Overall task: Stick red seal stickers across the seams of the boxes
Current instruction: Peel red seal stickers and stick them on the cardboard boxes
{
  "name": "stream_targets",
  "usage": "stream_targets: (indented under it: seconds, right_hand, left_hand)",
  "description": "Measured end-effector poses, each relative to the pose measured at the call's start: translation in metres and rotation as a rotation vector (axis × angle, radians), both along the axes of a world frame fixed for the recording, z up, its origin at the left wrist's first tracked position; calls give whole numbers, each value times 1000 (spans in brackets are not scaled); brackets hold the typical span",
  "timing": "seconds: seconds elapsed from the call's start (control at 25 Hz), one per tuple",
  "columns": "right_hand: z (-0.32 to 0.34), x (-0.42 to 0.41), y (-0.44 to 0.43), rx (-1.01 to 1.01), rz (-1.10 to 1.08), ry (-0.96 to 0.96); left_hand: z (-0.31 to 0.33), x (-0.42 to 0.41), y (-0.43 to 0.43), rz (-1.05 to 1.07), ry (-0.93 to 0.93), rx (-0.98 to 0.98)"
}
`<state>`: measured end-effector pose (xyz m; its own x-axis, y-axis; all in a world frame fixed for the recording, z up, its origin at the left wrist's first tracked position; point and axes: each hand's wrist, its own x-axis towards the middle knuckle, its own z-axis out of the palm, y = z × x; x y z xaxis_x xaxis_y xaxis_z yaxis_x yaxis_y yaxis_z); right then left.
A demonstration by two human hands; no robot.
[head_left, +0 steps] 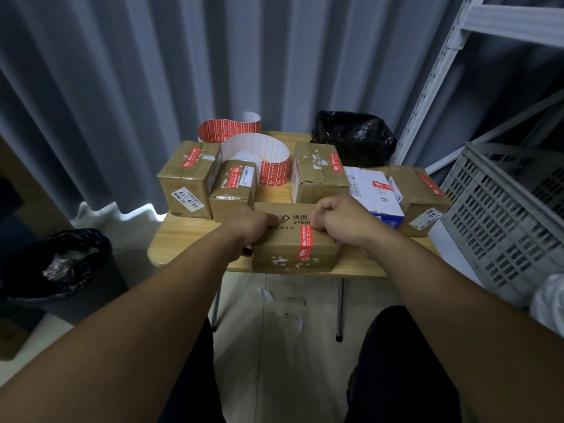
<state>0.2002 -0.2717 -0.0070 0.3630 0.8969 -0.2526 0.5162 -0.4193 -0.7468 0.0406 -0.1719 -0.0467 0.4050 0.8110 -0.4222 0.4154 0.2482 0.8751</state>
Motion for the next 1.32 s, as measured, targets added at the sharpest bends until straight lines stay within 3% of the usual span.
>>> stream_targets:
  seconds: [0.16, 0.6, 1.12, 1.32]
  right_hand:
    - [-1, 1, 0, 10, 204, -154]
    - [5, 11, 15, -88, 408, -173]
    - [-15, 21, 11, 125, 293, -118]
    - [-13, 17, 11, 116, 401, -317]
  left_hand:
    - [-1, 0, 0, 8, -2, 5]
    - [-2, -1, 2, 14, 3, -3]
    - [-5, -1, 5, 1, -4, -16]
    - [-5, -1, 4, 7, -5, -16]
